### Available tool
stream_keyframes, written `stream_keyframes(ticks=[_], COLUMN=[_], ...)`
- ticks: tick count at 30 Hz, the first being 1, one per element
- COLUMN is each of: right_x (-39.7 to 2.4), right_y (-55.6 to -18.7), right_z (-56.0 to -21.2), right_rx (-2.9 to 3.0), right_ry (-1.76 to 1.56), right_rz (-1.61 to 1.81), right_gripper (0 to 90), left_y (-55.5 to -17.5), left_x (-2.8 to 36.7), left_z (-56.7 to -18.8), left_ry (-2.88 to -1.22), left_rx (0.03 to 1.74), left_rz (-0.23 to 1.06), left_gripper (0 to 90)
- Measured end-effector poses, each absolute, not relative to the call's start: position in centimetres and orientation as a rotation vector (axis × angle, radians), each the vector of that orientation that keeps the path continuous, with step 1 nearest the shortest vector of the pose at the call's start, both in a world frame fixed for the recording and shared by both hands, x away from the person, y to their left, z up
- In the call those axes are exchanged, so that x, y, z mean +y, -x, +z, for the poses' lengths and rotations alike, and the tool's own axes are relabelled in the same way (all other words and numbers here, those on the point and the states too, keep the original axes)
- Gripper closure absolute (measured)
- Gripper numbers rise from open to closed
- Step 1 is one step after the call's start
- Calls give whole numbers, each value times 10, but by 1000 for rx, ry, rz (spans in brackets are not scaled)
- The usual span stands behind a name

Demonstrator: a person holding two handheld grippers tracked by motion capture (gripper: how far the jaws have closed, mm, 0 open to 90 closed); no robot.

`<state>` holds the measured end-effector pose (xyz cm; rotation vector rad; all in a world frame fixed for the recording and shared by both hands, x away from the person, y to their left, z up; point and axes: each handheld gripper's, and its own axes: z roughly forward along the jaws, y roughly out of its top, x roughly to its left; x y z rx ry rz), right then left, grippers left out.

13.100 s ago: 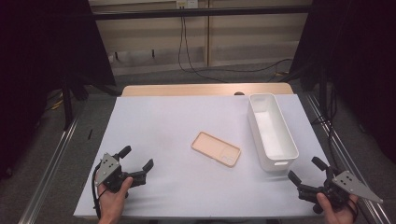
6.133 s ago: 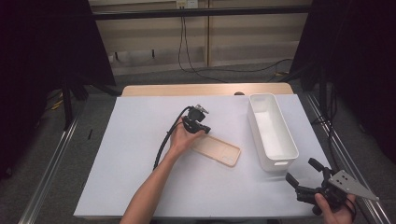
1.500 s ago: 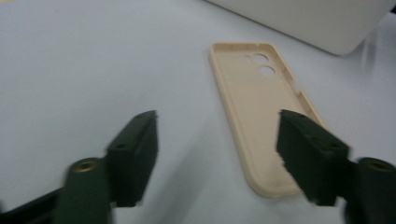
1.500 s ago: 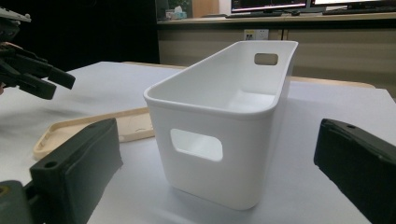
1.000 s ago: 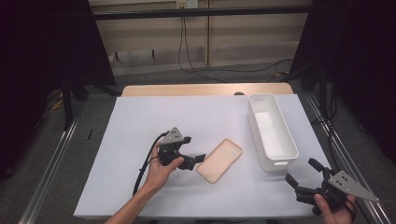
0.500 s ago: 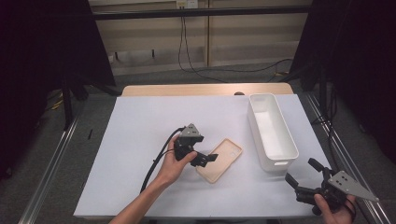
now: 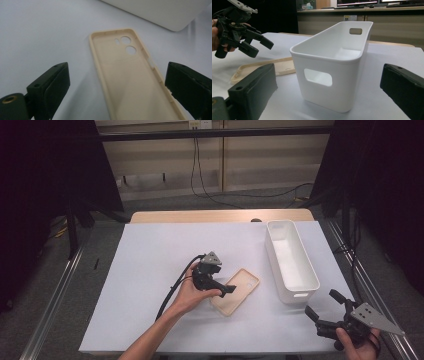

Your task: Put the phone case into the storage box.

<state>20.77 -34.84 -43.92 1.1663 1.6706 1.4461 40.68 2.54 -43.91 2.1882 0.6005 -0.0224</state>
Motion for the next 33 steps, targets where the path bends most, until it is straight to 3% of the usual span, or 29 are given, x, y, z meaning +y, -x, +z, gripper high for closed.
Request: stream_keyframes(ticks=[3, 13, 24, 33], right_x=[-348, -347, -348, -347], right_y=[-208, -208, -208, -208], right_z=[-439, -440, -440, -440], right_rx=[1670, 1680, 1682, 1684], right_ry=[-1168, -1169, -1171, -1169], right_rz=[1447, 1446, 1445, 1444], right_gripper=[3, 3, 3, 3], left_y=[-406, -411, -410, -409], left_x=[20, 16, 15, 15], left_z=[-439, -443, -448, -446], left_ry=[-2224, -2311, -2398, -2426], left_rx=[579, 617, 587, 580], left_rz=[-21, -27, -16, 18], left_gripper=[58, 190, 432, 507])
